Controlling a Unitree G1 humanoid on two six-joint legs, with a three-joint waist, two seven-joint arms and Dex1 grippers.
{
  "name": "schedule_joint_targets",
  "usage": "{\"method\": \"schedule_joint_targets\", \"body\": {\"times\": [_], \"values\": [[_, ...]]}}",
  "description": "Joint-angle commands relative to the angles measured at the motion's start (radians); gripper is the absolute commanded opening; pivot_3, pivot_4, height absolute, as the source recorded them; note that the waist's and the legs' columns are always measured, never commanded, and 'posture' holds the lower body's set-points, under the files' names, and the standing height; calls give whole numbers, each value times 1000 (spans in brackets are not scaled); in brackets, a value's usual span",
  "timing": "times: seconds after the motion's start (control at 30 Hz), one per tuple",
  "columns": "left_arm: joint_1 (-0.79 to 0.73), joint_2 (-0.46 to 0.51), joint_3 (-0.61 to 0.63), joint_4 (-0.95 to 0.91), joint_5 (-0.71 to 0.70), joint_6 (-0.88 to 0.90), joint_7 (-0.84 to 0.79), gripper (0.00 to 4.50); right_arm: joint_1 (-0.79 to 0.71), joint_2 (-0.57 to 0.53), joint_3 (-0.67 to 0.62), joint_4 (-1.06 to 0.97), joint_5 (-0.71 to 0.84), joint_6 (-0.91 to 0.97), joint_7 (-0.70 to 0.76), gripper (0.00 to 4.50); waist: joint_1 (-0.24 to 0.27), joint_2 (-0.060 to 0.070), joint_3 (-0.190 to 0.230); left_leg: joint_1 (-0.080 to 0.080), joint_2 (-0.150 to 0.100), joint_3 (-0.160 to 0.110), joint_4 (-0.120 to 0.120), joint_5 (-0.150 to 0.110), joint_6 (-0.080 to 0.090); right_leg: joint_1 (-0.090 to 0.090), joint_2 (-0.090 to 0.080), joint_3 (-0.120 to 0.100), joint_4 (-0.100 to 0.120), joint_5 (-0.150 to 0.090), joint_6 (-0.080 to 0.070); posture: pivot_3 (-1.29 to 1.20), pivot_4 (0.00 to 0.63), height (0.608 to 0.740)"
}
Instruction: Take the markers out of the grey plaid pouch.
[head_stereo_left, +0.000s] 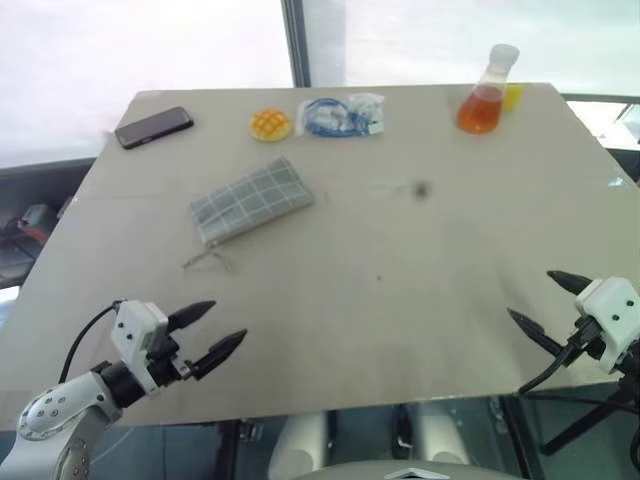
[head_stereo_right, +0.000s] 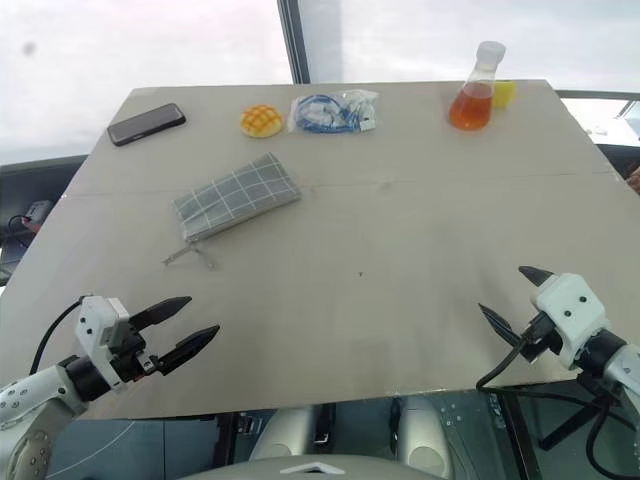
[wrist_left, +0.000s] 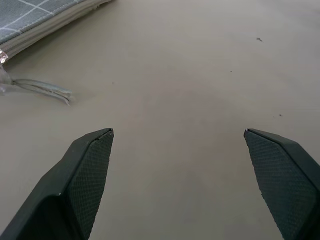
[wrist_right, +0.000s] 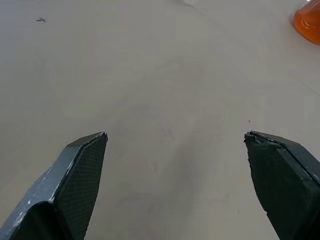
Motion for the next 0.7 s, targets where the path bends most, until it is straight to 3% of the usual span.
{"method": "schedule_joint_targets", "body": {"times": [0.03,0.43,0.57,0.7], "values": [[1,2,9,-17,-2,-36,-24,4329,-7,-6,-27,-9,15,-26,0,4495,0,0,0,0,0,0,0,0,0,0,0,0,0,0,0,0,150,740],[-121,-7,-7,92,18,-75,-3,4329,-118,-2,101,-69,80,-22,-3,4495,0,0,-1,-4,2,0,3,1,4,-4,3,0,1,1,-1,0,150,740],[-187,-16,47,104,-107,105,110,4329,-170,0,164,-91,74,2,-34,4495,0,-1,-1,-5,2,0,3,1,4,-4,4,0,1,1,-1,0,150,740],[-295,-9,132,117,-307,391,323,4329,-197,-3,192,-100,71,21,-52,4495,2,-2,-1,-5,1,-1,3,1,4,-4,4,0,1,1,0,0,150,740]]}}
